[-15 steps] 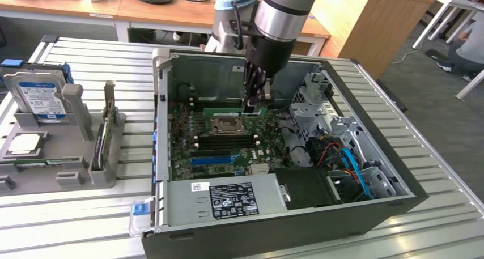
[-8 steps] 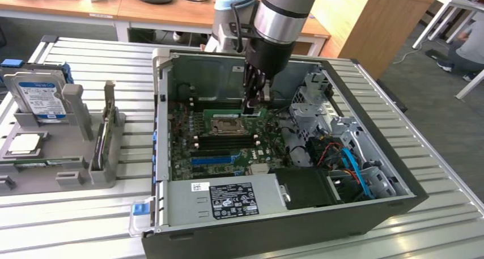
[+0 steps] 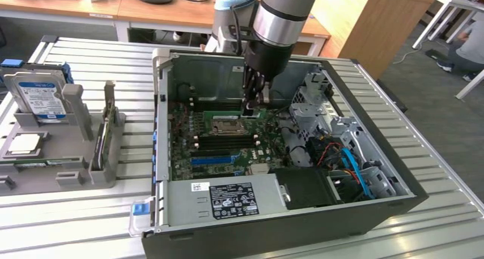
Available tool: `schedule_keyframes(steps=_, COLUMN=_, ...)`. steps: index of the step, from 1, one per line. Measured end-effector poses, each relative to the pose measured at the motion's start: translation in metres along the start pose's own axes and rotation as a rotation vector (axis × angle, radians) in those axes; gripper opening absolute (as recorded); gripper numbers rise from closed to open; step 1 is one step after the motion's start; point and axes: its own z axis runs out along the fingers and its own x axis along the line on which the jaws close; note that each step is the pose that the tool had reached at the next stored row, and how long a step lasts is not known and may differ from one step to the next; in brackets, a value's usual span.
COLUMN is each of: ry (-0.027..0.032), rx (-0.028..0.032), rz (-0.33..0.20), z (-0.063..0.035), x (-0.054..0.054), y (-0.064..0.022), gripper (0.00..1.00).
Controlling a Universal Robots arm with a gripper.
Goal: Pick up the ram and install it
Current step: 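Insert the ram into the slot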
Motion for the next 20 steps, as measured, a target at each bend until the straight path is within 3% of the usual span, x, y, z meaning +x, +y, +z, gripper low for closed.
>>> schedule_keyframes(steps=20, ry=-0.0001, rx=0.0, rz=0.0, z=0.0001, x=0.0014, y=-0.0026, gripper=0.11)
